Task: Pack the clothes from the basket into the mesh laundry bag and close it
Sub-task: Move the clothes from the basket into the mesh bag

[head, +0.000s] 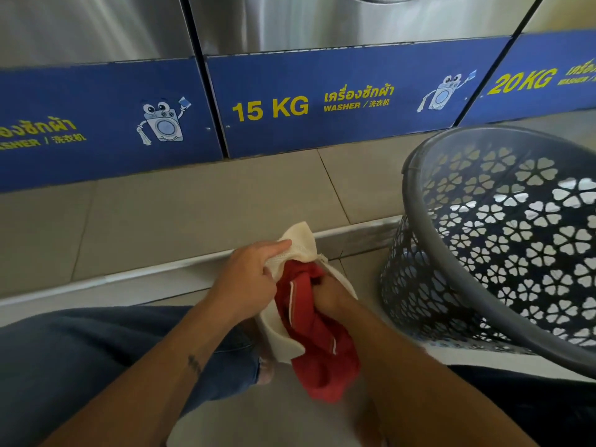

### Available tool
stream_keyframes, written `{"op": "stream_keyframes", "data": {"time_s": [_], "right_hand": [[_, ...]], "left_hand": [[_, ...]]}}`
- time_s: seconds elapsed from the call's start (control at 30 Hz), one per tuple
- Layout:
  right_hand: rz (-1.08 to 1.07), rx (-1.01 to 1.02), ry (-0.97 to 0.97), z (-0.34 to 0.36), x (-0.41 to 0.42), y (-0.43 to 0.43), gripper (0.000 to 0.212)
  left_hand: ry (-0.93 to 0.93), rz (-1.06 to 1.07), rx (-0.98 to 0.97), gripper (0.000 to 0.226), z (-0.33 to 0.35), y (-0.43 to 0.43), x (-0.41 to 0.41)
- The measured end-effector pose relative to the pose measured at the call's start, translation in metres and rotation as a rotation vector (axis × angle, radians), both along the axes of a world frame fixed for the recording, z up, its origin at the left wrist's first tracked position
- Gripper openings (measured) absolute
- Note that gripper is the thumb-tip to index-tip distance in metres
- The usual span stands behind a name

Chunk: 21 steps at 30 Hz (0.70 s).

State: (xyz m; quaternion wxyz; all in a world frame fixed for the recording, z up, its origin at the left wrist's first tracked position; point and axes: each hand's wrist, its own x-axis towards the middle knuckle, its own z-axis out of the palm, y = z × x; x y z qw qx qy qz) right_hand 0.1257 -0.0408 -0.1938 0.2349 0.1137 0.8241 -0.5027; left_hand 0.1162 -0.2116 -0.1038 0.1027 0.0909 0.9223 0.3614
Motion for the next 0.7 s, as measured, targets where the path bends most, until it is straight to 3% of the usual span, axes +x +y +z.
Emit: {"op": "stream_keyframes", "data": {"time_s": [0.17, 0.3, 0.4, 0.5, 0.6, 0.7], "right_hand": [[-0.036, 0.023, -0.027, 0.042, -0.022, 0.011, 0.023], [-0.073, -0.08, -0.029, 0.079, -0.004, 0.04, 0.018], [-0.127, 0.084, -0.131, 0.078, 0.022, 0.076, 0.009], [0.102, 0.284, -0.497, 0.054, 0.058, 0.084, 0.026], [0.126, 0.109, -0.592, 0.03, 0.093, 0.059, 0.069], [-0.049, 0.052, -0.44, 0.007, 0.105, 0.041, 0.047]], "left_hand": [[0.019, -0.018, -0.071, 0.065, 0.004, 0.004, -0.005], [0.014, -0.068, -0.066, 0.061, 0.01, 0.006, 0.001], [-0.015, -0.079, -0.092, 0.064, 0.011, 0.005, 0.004], [-0.024, -0.079, -0.08, 0.068, 0.01, 0.006, 0.007], [-0.048, -0.059, -0.067, 0.073, 0.01, 0.007, 0.009], [-0.026, -0.075, -0.084, 0.073, 0.008, 0.009, 0.012]]}}
